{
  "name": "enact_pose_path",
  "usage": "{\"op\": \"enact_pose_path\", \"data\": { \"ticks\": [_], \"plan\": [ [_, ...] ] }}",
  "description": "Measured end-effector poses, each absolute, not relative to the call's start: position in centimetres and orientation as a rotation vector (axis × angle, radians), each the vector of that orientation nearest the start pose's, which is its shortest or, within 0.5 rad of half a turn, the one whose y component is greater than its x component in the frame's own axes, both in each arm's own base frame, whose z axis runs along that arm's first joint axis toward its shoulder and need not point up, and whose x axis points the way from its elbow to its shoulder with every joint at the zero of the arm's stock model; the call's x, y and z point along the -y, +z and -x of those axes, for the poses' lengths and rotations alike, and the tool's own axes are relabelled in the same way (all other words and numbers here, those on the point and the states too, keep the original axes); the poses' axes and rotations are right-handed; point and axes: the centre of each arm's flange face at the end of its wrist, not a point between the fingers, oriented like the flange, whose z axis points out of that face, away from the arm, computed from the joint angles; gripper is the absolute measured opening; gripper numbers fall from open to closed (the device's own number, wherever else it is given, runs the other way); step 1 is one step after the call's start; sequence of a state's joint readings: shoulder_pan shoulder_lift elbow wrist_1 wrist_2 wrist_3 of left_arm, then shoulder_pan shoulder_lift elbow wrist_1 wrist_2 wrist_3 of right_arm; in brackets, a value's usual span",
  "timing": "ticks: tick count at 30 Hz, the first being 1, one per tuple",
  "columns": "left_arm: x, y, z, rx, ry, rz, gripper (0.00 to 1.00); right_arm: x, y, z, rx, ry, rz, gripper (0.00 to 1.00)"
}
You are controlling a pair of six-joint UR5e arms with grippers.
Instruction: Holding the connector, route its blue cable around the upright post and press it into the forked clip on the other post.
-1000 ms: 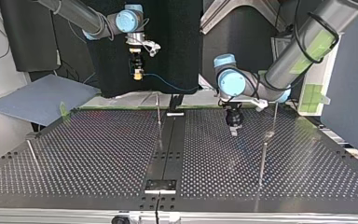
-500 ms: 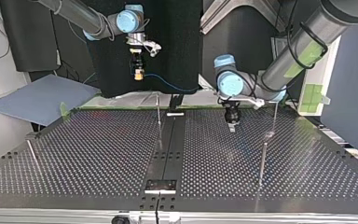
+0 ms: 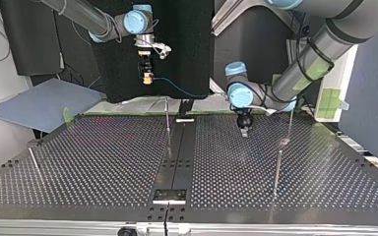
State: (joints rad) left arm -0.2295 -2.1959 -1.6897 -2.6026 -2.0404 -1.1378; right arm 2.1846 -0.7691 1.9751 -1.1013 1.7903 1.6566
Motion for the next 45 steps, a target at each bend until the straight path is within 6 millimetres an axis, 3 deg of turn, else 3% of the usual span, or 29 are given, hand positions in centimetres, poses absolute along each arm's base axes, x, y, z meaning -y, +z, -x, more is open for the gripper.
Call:
{"op": "enact_pose_path", "data": {
  "ticks": [16,32,45],
  "plan": [
    [23.1,11.5,-56.6,-1.779,0.534,-0.265,1.0,36.9,-1.7,-39.9,1.114,1.476,-1.56,0.0],
    [23.6,10.9,-55.6,-1.823,0.529,-0.274,1.0,38.2,-1.9,-38.3,1.153,1.435,-1.544,0.0],
    [24.6,6.0,-55.3,-1.891,0.515,-0.313,1.0,39.3,-2.0,-37.1,1.166,1.408,-1.532,0.0]
  ]
}}
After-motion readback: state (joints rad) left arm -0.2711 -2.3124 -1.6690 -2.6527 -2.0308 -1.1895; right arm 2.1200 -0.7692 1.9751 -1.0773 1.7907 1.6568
